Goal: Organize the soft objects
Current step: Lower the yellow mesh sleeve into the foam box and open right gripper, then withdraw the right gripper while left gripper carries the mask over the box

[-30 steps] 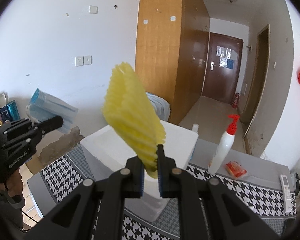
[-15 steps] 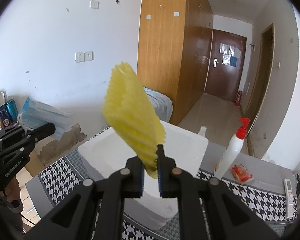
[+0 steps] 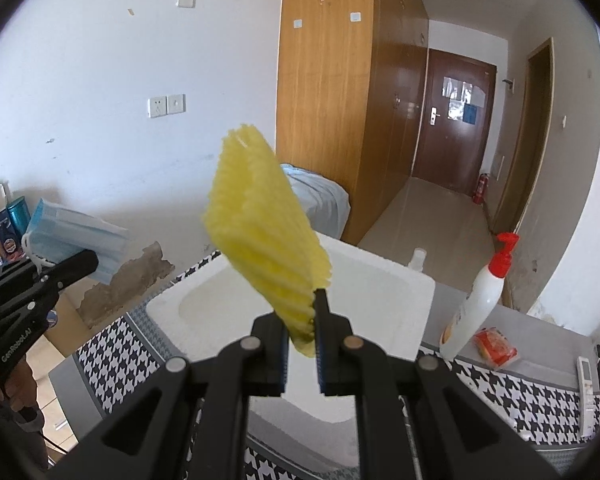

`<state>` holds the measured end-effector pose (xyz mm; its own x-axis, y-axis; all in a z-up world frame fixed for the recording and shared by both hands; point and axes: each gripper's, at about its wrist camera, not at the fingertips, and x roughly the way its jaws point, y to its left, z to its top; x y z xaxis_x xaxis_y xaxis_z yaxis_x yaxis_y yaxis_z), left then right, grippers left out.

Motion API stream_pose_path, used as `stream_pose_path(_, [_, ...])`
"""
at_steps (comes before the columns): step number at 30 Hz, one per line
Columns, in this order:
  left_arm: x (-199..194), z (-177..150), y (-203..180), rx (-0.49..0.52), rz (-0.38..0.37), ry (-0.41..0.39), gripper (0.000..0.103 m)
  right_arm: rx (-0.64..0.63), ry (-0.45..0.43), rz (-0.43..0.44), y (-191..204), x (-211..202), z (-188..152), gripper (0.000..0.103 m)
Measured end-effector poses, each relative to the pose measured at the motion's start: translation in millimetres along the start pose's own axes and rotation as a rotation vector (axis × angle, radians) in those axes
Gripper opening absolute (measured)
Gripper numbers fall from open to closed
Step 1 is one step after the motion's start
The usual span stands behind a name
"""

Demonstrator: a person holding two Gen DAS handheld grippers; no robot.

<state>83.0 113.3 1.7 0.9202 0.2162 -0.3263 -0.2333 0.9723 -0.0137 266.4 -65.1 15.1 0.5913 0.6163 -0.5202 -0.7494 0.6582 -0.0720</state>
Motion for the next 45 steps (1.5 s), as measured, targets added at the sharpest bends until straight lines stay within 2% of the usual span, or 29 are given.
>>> stream_pose_path(8, [-1, -1, 1, -0.009, 0.003, 0.001, 0.003, 0.005, 0.022, 0.001, 0, 10, 0, 0.014])
stream_pose_path(10, [-1, -1, 1, -0.008, 0.001, 0.002, 0.003, 0.009, 0.025, 0.001, 0, 12, 0, 0.024])
stream_pose_path(12, [-1, -1, 2, -0.011, 0.0, 0.001, 0.003, 0.017, 0.029, 0.011, 0, 13, 0, 0.051])
stream_pose_path(16, [-1, 0, 2, -0.011, 0.0, -0.003, 0.003, 0.02, 0.02, 0.022, 0, 10, -2, 0.059])
stream_pose_path(18, [-2, 0, 3, -0.016, -0.003, -0.008, 0.003, 0.025, 0.015, 0.021, -1, 6, -2, 0.069])
stream_pose_path(30, [-4, 7, -6, 0.011, -0.009, -0.027, 0.003, 0.037, -0.04, 0.024, -2, -16, -8, 0.095])
stream_pose_path(45, [-8, 24, -21, 0.06, -0.019, -0.064, 0.003, 0.045, -0.069, -0.014, -13, -36, -17, 0.097])
